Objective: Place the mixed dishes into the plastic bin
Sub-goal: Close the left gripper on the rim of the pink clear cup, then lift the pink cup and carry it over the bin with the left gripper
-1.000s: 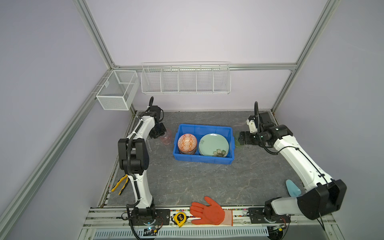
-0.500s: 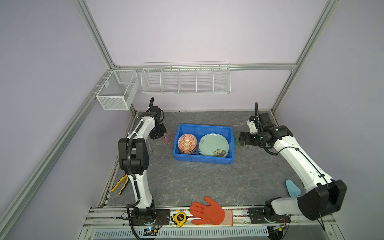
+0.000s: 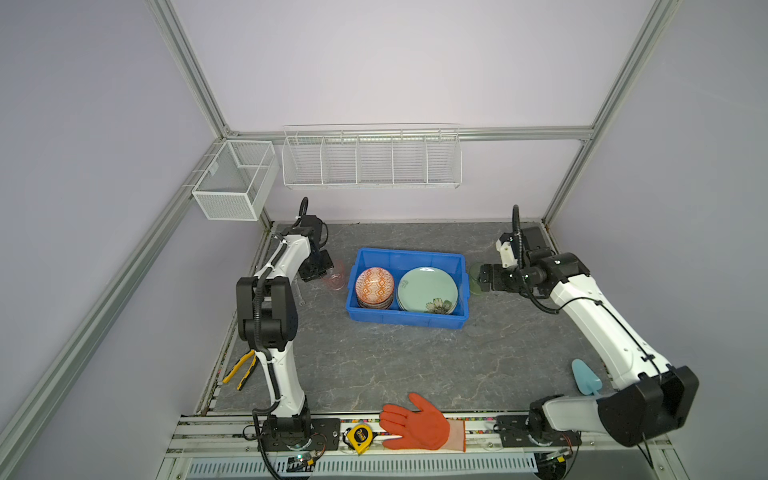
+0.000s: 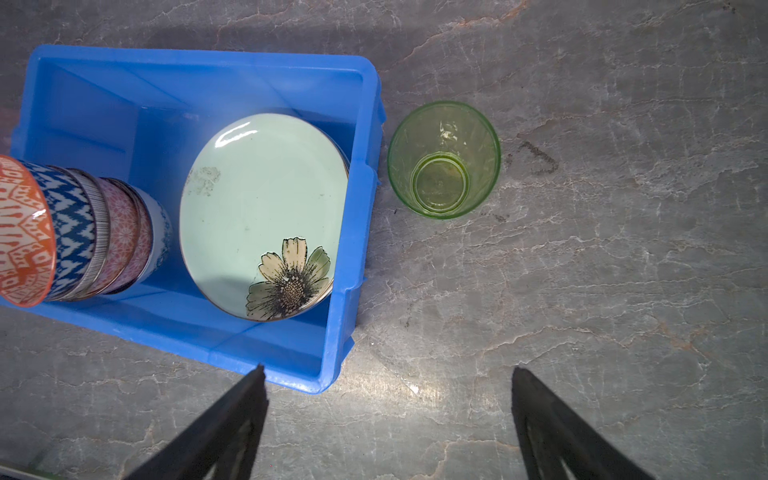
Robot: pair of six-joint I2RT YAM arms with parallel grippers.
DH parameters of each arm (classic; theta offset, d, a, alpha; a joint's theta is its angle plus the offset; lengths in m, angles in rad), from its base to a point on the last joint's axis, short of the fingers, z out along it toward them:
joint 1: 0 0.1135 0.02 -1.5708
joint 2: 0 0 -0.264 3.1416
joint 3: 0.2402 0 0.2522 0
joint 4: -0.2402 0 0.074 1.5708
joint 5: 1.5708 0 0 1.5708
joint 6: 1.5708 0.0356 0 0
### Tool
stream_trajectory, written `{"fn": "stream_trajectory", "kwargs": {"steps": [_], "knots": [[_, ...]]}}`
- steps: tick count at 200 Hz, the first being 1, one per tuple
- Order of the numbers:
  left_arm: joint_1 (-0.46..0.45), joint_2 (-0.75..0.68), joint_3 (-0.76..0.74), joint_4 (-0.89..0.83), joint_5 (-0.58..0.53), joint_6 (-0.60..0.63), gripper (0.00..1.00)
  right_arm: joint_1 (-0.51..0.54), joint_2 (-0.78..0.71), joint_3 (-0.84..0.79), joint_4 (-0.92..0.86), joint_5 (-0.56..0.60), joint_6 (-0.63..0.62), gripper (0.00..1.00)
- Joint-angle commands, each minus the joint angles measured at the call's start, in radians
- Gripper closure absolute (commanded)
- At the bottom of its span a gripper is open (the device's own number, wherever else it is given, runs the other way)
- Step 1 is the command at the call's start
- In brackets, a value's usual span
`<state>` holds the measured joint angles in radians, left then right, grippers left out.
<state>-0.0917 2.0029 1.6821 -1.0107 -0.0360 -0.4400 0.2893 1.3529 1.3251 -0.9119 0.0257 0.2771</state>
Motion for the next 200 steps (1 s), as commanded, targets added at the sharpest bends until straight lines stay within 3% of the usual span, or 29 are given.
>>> {"fn": "stream_trajectory", "kwargs": {"steps": [1, 51, 106, 158, 200], "knots": [[-0.002, -0.084, 0.077, -0.104, -0.007, 0.033, 1.00, -0.003, -0.024, -0.024, 0.007, -0.018, 0.010, 0.07], [-0.085, -0.100, 0.385, -0.277, -0.027, 0.105, 1.00, -0.003, -0.020, -0.016, 0.008, -0.025, 0.004, 0.06], [-0.219, 0.029, 0.682, -0.378, -0.019, 0.133, 1.00, -0.003, -0.031, -0.011, 0.008, -0.036, 0.006, 0.06], [-0.338, 0.151, 0.776, -0.355, 0.004, 0.162, 1.00, -0.002, -0.051, -0.017, 0.003, -0.033, 0.006, 0.06], [-0.382, 0.242, 0.816, -0.337, 0.015, 0.176, 1.00, -0.002, -0.068, -0.024, -0.003, -0.032, 0.007, 0.06]]}}
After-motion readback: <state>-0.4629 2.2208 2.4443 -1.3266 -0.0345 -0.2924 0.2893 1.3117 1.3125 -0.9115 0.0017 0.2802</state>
